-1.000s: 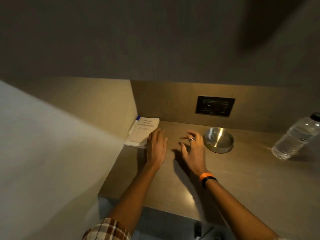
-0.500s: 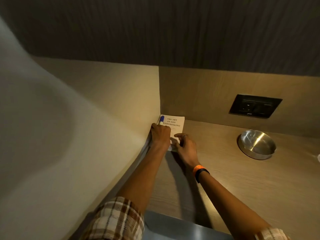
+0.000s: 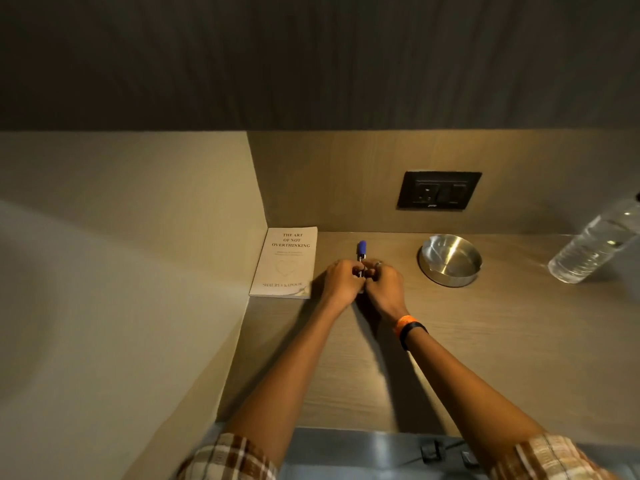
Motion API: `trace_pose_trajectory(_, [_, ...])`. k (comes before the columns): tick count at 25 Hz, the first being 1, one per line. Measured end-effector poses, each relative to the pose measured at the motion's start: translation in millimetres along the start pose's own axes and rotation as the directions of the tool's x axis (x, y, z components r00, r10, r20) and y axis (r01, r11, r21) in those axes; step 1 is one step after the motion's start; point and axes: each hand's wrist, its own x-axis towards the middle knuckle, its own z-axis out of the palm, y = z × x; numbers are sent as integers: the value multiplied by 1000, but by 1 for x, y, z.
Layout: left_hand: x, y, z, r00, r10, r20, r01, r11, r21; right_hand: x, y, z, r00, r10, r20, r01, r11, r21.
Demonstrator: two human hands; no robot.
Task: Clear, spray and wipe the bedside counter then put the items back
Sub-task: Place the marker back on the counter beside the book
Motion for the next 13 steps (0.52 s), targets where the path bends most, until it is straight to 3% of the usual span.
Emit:
trace_pose_trajectory(2, [-7,2,9,999,8,45,-2,991,-136,0,9,-18,999,-20,44,21,1000,-21])
trace_pose_trajectory(4, [-11,1,15,995,52,85,-39,988,-149,0,15,-30,992,-52,112,55,998,-19])
trace_pose_trajectory(8, [-14,-3,21,987,152,49,-155,986,63,-1,22,-37,969,-113,220,123,992,-33])
trace_pose_trajectory(13, [-12,-16,19,970,244,-17,-223,910,350,2,27,-31,970,-108,218,127,989,-75])
